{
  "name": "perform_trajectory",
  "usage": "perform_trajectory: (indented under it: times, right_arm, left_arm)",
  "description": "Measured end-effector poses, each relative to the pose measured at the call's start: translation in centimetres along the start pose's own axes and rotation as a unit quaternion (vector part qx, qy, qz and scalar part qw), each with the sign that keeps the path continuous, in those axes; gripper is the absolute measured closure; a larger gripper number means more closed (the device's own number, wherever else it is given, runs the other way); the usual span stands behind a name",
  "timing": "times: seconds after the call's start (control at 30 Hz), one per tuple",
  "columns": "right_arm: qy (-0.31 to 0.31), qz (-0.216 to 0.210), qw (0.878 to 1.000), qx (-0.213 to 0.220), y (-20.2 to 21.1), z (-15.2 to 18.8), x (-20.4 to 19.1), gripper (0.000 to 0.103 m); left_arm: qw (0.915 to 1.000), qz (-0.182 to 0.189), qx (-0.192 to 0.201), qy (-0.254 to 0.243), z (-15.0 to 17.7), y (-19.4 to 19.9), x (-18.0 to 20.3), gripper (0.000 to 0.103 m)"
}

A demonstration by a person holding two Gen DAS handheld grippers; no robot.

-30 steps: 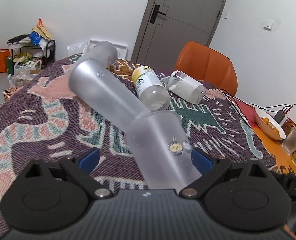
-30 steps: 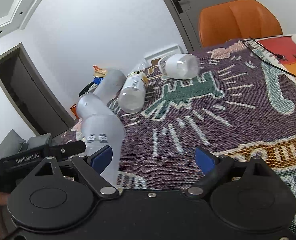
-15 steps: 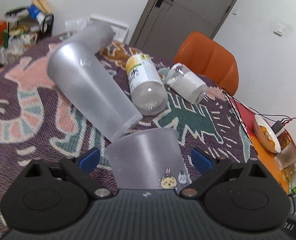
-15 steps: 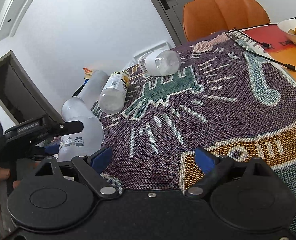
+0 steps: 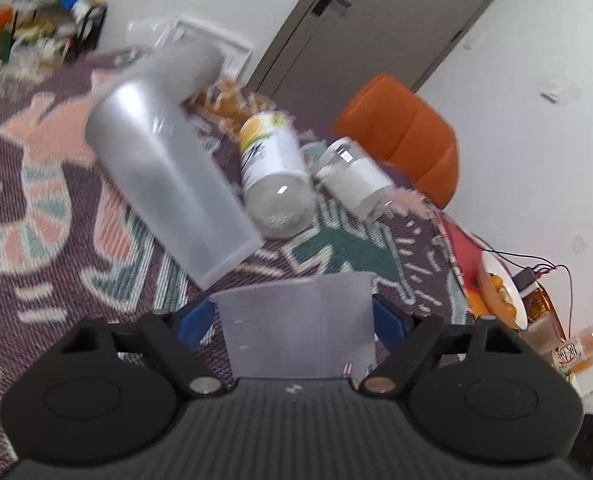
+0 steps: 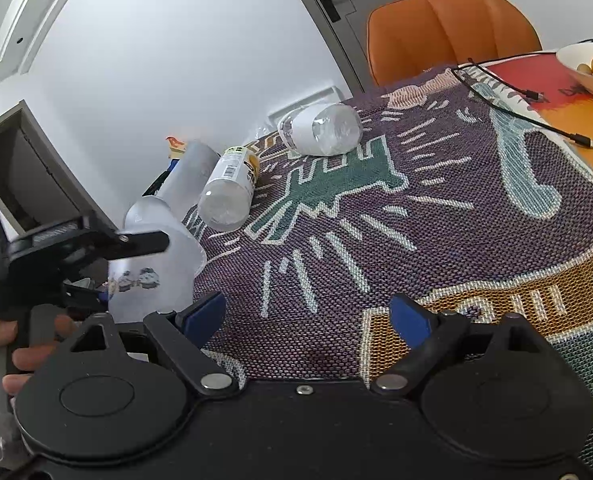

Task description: Flip cup upright

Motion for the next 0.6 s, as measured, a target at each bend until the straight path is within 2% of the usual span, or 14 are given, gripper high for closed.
perform_trajectory:
  times: [0.23, 0.4, 0.6]
  right_arm:
    - [0.016, -0.006, 1.0, 0.007, 0.6, -0.3, -1.5, 0.013]
    - [0.025, -0.006, 1.0, 0.01, 1.0, -0.4, -2.3, 0.013]
    - [0.033, -0.005, 0.999, 0.015, 1.5, -0.6, -2.9, 0.013]
  left_arm:
    - [0.9961, 0.007, 0.064, -0.059, -0.7, 4.2, 2.0, 0.021]
    - [0.9881, -0.002, 0.114, -0.104, -0.7, 6.3, 3.2, 0.021]
    - [0.9781, -0.003, 0.146, -0.149, -0.4, 8.1, 4.1, 0.021]
Point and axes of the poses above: each gripper's, at about its wrist camera, not at the fingertips, and y roughly against the way its jaws point, x to its right, z to its underside, the point moved 9 cm from there along -y, roughly the way its jaws point, and after that the axes turned 6 degrees about y, right-handed, at the moved point
